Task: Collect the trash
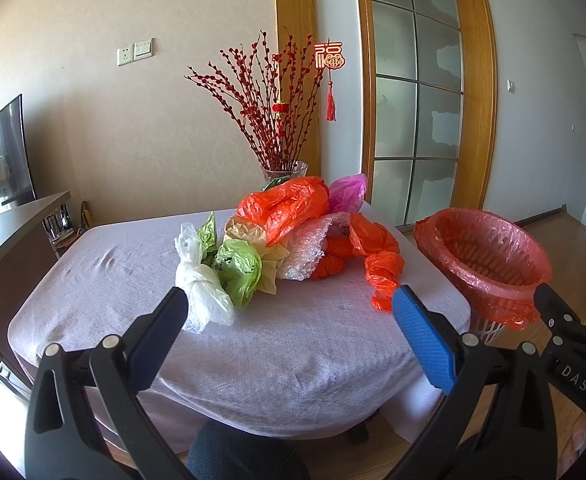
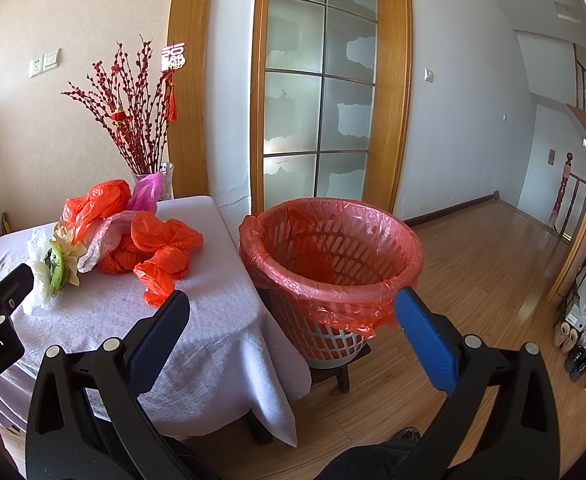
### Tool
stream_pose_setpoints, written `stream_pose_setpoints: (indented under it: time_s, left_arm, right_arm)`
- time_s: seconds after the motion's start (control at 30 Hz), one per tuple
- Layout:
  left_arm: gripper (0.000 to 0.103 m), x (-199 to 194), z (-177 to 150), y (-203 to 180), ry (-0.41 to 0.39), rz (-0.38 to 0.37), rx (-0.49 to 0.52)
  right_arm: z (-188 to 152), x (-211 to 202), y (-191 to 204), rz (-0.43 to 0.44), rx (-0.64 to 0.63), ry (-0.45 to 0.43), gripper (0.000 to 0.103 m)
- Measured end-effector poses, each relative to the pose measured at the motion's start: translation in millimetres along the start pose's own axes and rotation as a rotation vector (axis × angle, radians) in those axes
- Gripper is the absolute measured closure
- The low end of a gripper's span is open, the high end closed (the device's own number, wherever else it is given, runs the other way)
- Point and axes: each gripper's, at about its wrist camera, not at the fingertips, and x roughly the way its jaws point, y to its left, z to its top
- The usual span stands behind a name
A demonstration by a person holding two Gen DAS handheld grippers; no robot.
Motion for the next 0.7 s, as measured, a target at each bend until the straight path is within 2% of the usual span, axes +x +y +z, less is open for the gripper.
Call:
stream_pose_setpoints:
  time_s: [0.7]
  left_arm:
    - [0.004,2.8,-2.4,-0.9,0.008,-0.003,-0.004]
  right_arm:
    - [-3.0,2.0,0.7,-0.001,-0.003,-0.001,0.002]
